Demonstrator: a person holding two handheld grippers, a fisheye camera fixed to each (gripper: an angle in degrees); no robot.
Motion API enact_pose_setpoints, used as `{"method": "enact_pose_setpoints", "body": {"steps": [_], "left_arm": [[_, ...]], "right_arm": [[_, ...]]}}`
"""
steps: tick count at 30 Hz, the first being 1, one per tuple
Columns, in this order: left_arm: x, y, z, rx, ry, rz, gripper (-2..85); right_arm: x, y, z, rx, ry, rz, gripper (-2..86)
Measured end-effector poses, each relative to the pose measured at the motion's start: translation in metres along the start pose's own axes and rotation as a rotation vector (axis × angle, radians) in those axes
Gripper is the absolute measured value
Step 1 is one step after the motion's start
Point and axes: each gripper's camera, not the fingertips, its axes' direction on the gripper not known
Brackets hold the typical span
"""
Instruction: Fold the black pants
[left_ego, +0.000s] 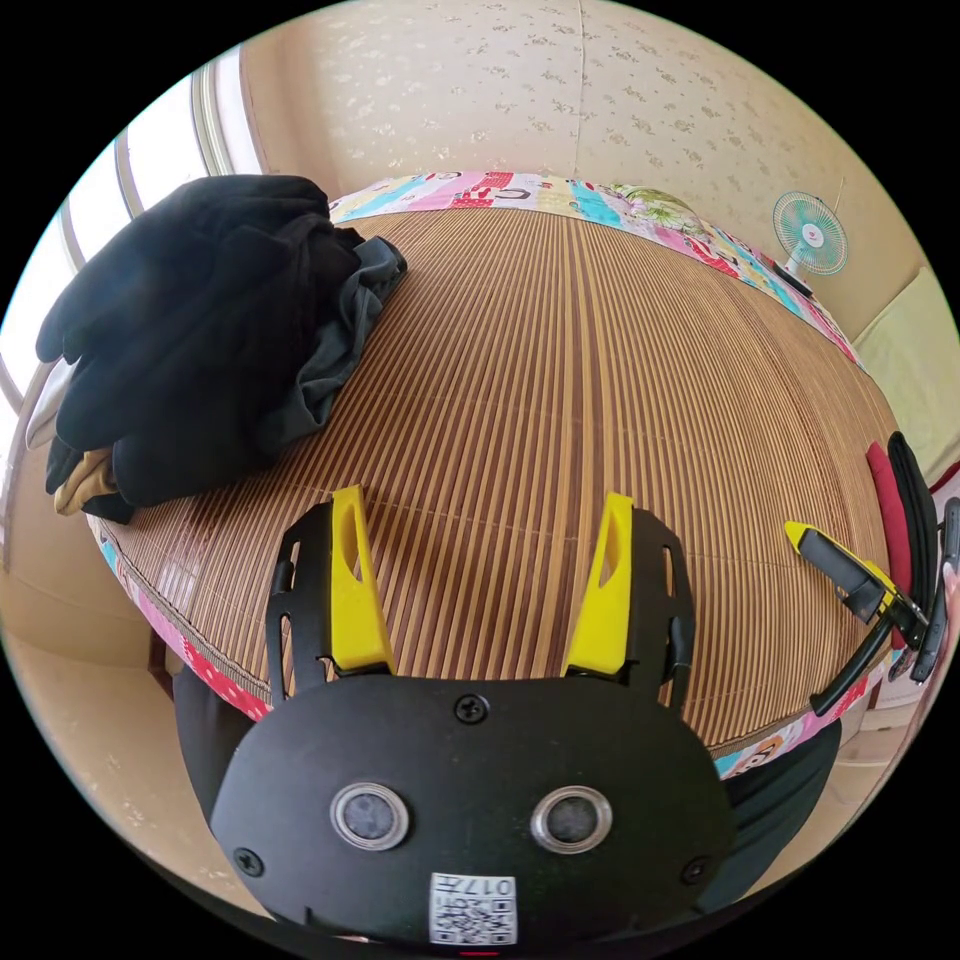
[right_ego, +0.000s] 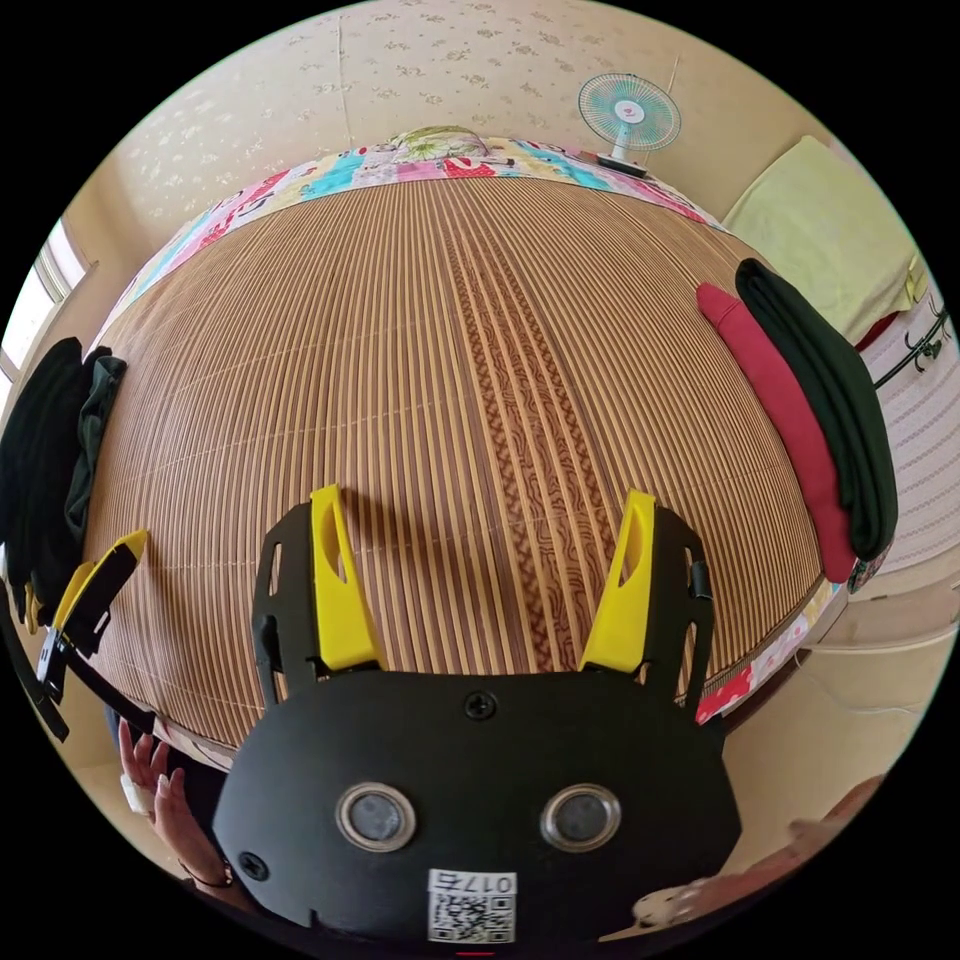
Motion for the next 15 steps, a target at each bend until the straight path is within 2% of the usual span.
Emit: {"method": "enact_pose_setpoints", "body": {"steps": [15], "left_arm": [[-0.011, -0.004, -0.006, 0.000, -0.002, -0.001, 30.4]], "right_arm": [[0.017, 0.003, -0.010, 0.019, -0.007, 0.016, 35.2]]}}
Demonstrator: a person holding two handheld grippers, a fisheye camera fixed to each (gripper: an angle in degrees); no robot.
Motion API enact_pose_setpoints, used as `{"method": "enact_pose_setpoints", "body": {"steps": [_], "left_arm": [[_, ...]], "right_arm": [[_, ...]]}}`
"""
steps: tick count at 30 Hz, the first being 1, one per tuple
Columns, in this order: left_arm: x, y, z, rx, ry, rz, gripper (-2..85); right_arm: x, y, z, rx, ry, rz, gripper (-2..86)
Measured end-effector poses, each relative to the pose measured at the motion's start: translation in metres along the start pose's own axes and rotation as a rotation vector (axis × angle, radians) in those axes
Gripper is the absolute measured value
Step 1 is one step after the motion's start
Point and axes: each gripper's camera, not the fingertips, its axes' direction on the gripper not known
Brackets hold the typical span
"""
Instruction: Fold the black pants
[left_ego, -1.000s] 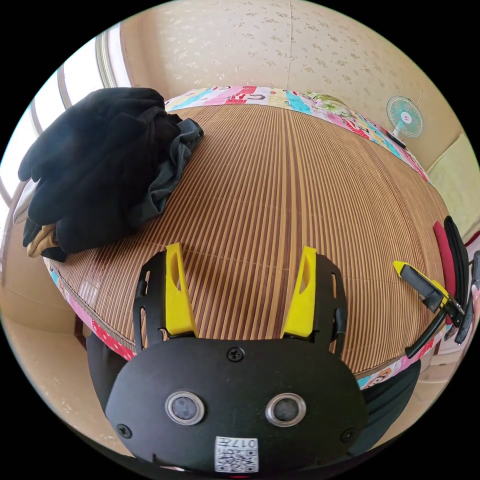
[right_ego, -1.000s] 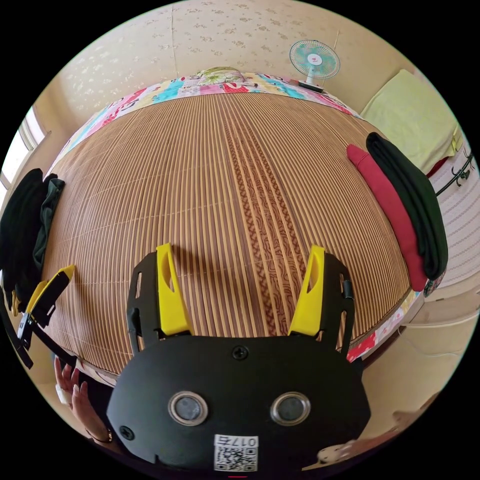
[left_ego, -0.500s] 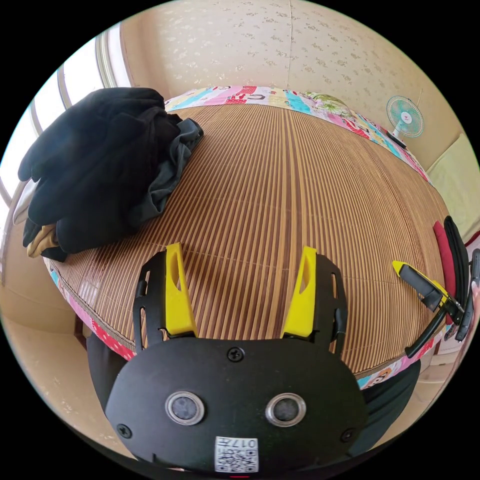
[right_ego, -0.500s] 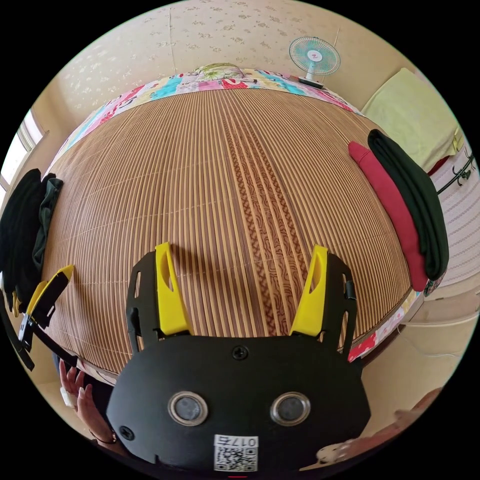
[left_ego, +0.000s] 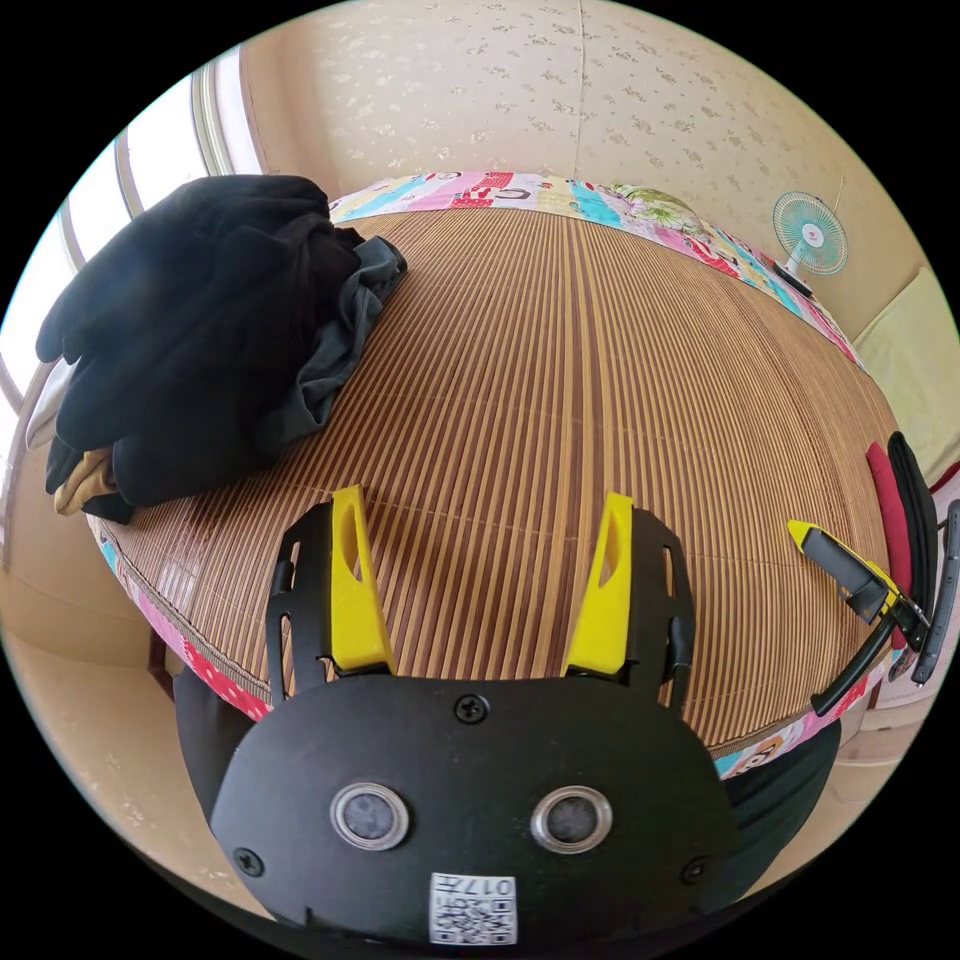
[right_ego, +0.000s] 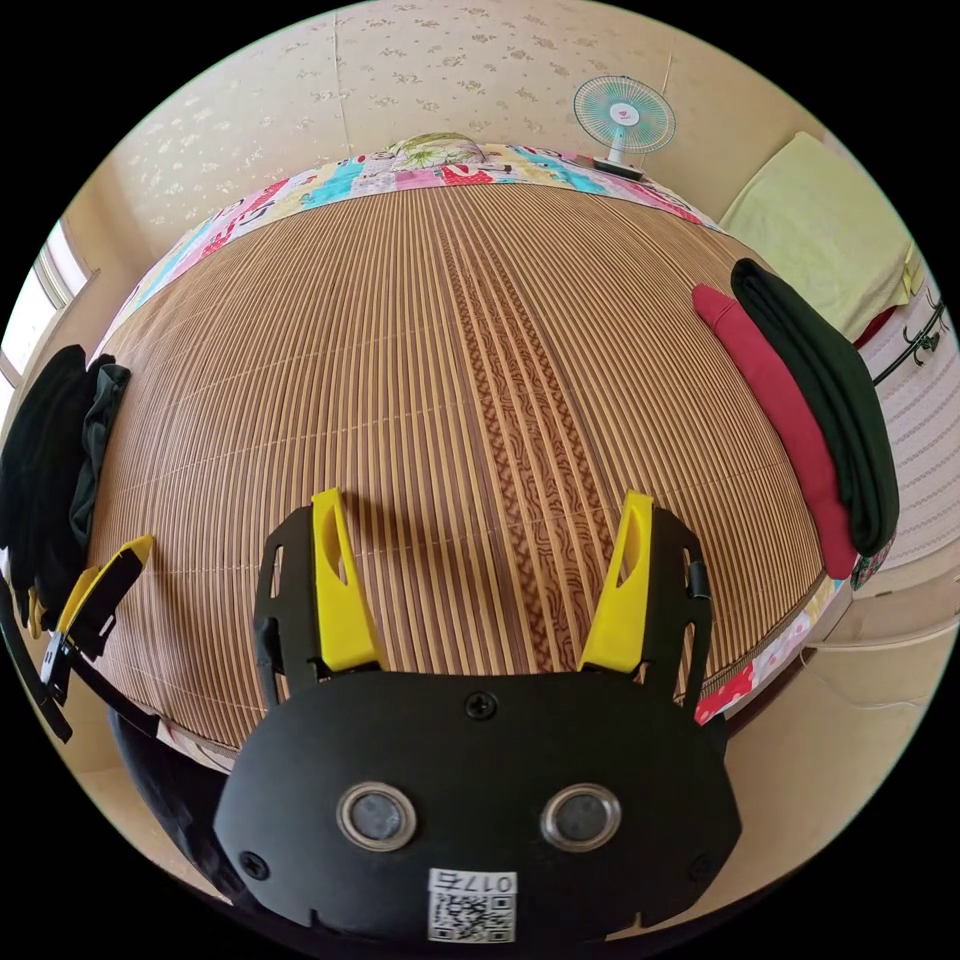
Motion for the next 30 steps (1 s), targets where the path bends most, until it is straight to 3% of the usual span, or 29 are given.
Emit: {"method": "enact_pose_setpoints", "body": {"steps": [30], "left_arm": [[0.003, -0.006, 0.002, 0.001, -0.002, -0.003, 30.4]], "right_arm": [[0.010, -0.004, -0.011, 0.000, 0.001, 0.002, 35.2]]}}
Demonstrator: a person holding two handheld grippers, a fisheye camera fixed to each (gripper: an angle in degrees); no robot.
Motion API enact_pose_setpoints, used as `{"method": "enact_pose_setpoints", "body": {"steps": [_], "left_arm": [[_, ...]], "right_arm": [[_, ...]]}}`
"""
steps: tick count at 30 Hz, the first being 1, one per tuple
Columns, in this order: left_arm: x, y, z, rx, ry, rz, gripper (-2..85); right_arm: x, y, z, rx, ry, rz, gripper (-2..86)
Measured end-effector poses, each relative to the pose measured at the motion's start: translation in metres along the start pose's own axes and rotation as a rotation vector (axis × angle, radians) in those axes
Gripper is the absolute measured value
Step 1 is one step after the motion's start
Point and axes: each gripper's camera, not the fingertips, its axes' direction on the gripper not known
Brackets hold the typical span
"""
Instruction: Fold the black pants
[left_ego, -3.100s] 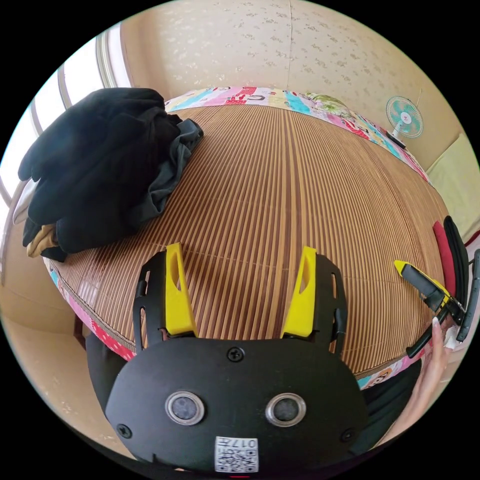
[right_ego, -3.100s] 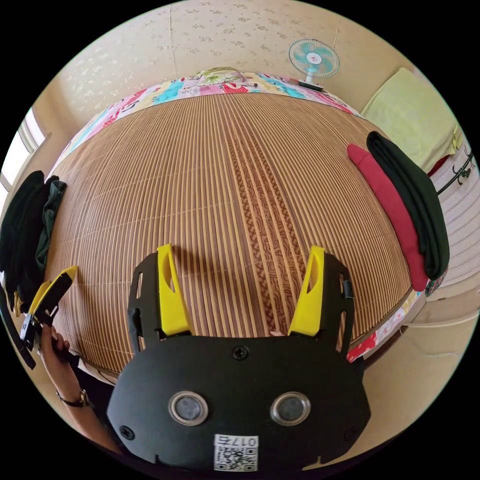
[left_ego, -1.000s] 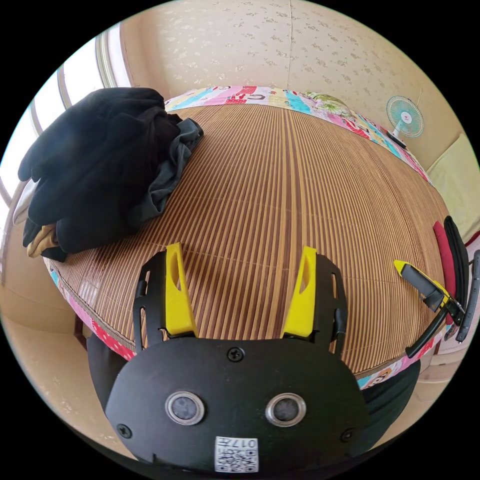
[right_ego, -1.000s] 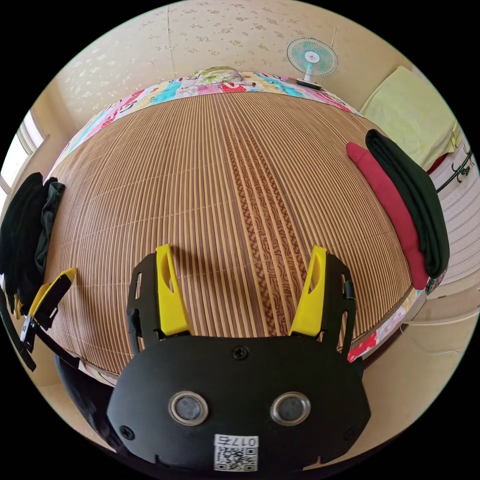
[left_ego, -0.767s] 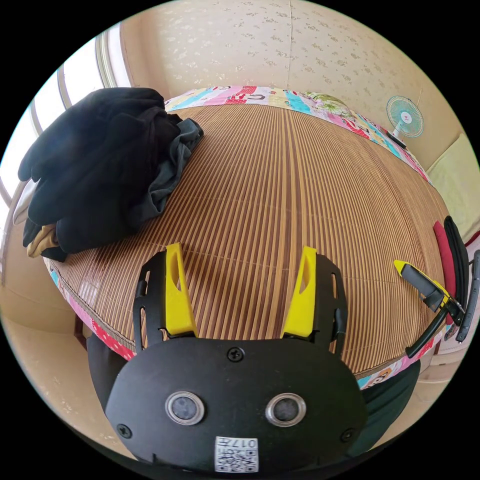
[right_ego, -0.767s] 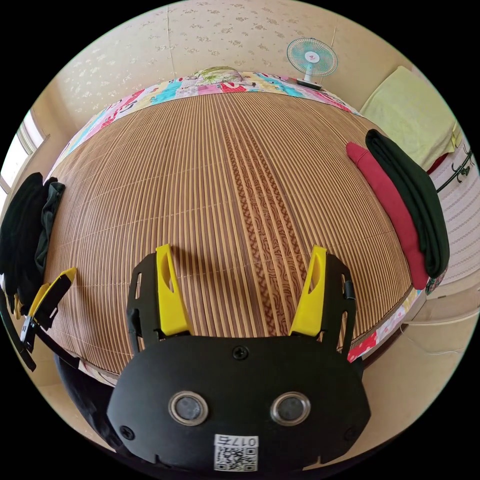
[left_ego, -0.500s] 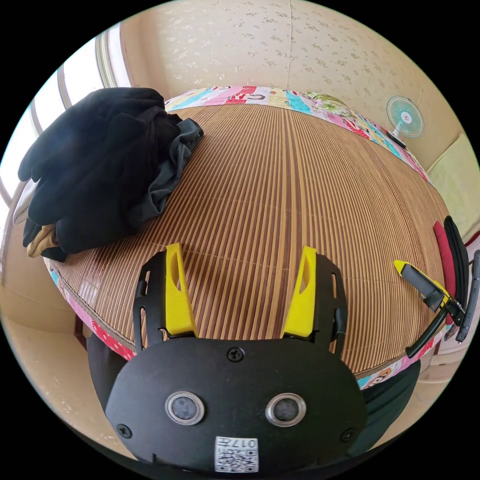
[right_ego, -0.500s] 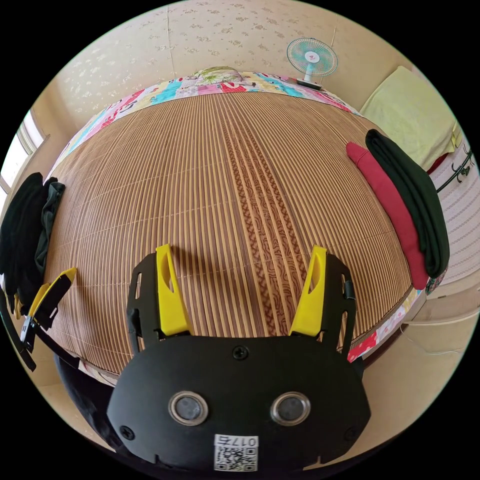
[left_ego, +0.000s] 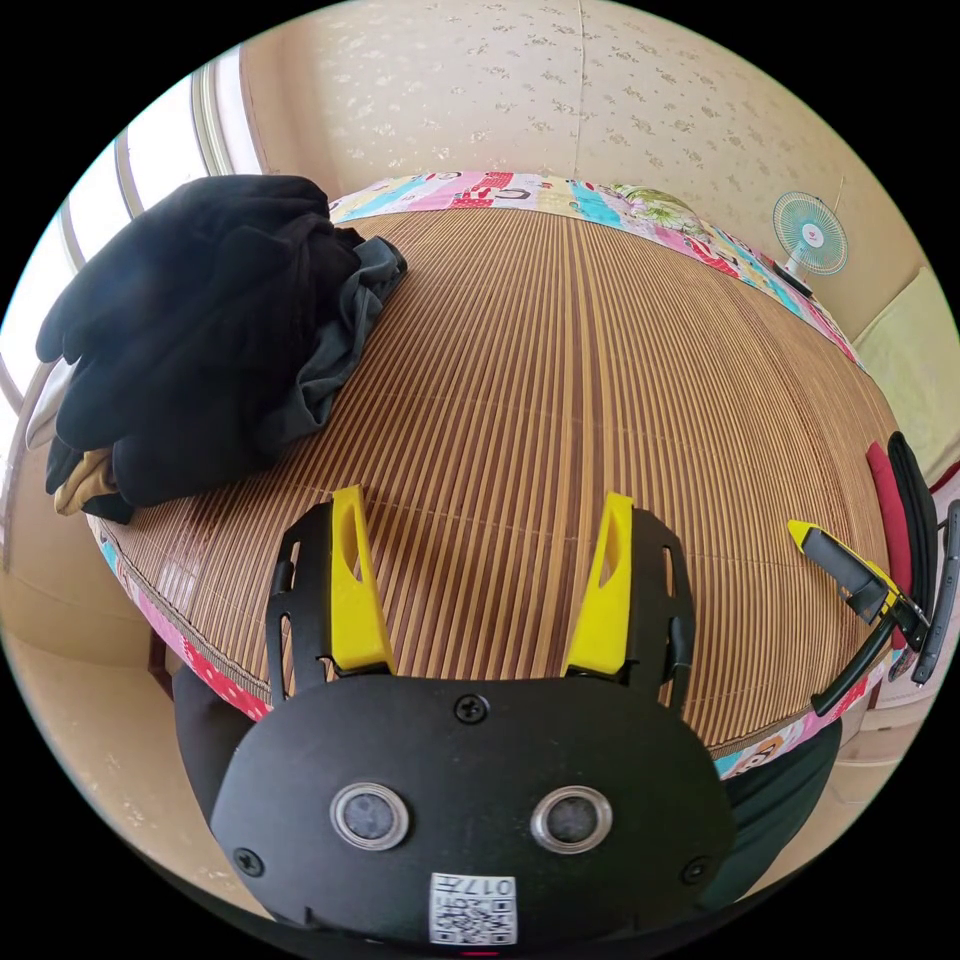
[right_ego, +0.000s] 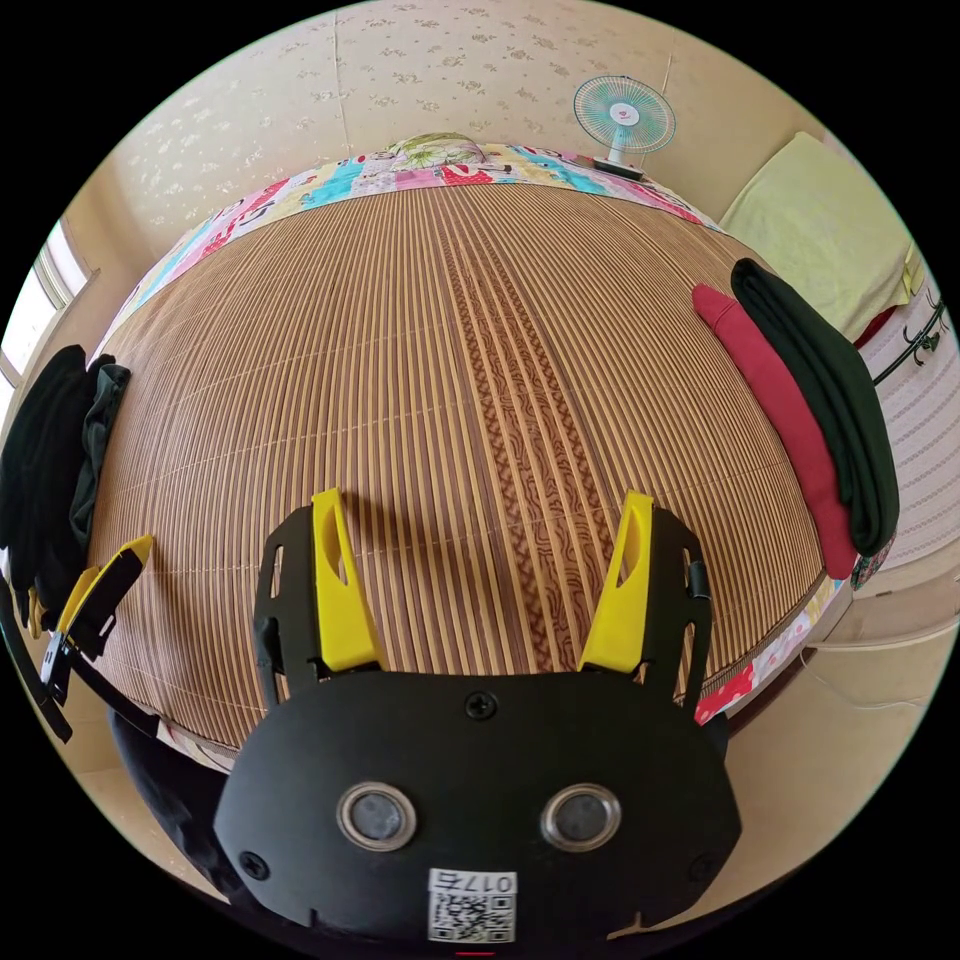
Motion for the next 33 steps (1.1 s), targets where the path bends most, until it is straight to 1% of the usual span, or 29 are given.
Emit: {"method": "enact_pose_setpoints", "body": {"steps": [33], "left_arm": [[0.050, -0.005, 0.020, 0.001, 0.001, -0.005, 30.5]], "right_arm": [[-0.001, -0.011, 0.000, -0.001, 0.000, 0.002, 35.1]]}}
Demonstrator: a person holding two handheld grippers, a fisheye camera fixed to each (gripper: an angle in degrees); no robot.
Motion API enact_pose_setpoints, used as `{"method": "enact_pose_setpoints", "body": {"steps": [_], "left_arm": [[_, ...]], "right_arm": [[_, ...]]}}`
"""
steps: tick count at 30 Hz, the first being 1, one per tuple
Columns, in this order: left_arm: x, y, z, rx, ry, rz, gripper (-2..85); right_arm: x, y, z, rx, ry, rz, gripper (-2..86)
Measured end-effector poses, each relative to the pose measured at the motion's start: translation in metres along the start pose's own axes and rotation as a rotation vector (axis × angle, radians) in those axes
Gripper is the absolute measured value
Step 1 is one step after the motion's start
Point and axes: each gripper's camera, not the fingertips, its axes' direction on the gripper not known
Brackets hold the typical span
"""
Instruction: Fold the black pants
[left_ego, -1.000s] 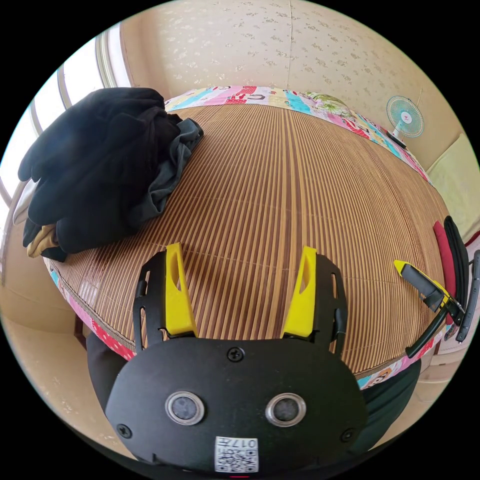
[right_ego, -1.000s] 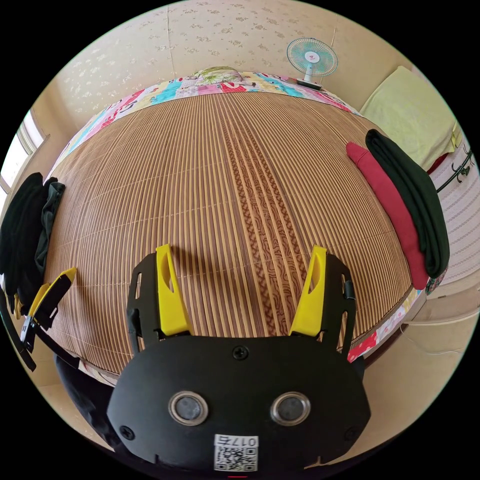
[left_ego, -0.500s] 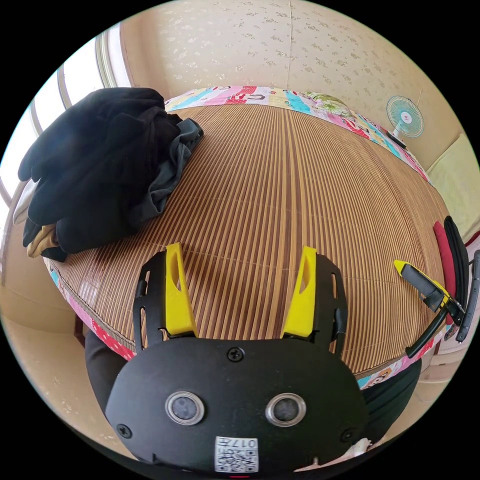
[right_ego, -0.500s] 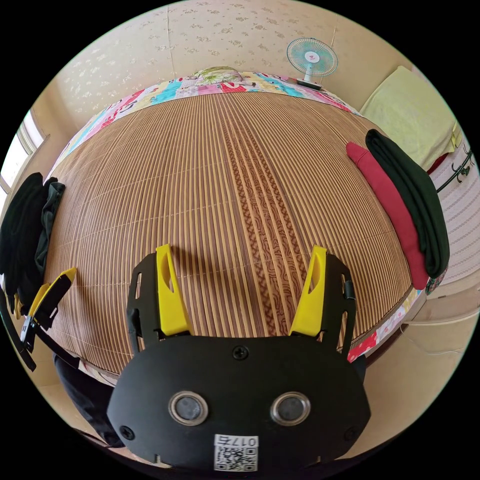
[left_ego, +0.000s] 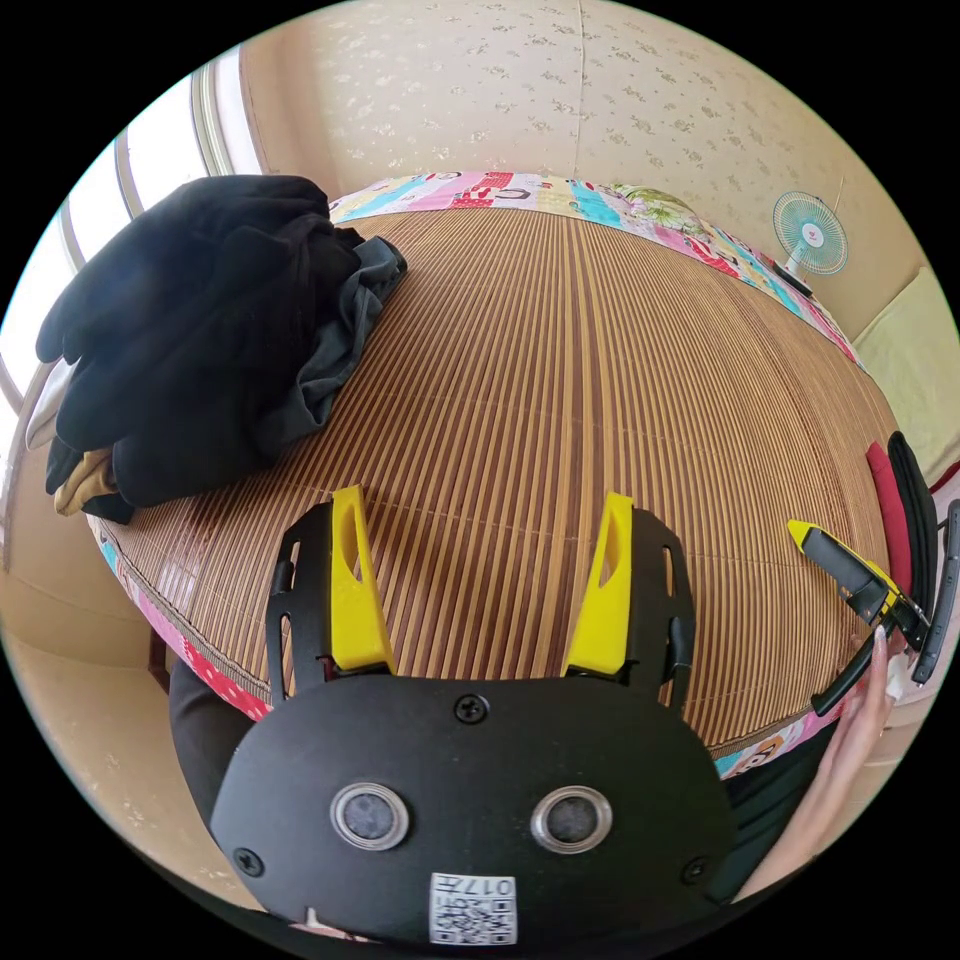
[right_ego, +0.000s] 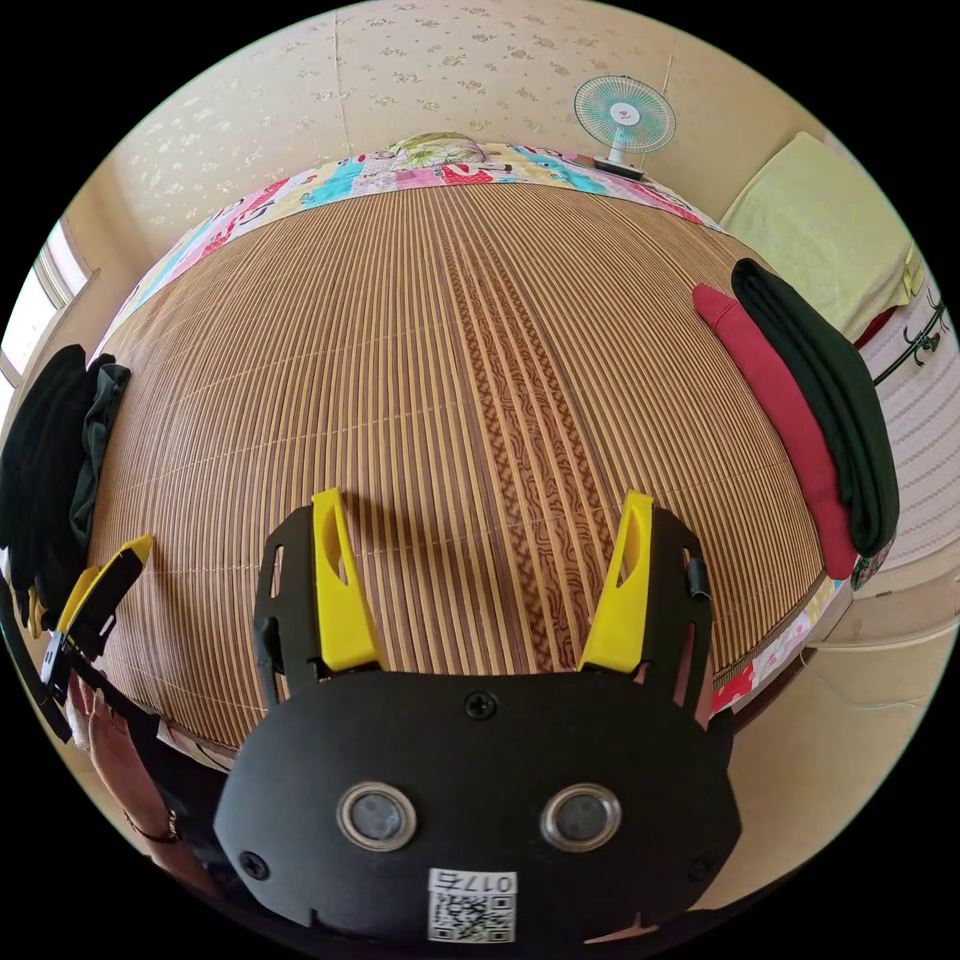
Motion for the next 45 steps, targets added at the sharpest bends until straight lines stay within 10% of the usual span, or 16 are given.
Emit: {"method": "enact_pose_setpoints", "body": {"steps": [34, 45], "left_arm": [[0.060, 0.001, 0.008, 0.003, 0.022, -0.030, 25.7], [-0.145, 0.020, -0.155, 0.489, 0.004, -0.356, 18.3]], "right_arm": [[-0.009, -0.010, 0.012, -0.013, -0.014, -0.010, 34.6], [-0.013, 0.020, 0.010, 0.077, -0.038, -0.094, 32.3]]}}
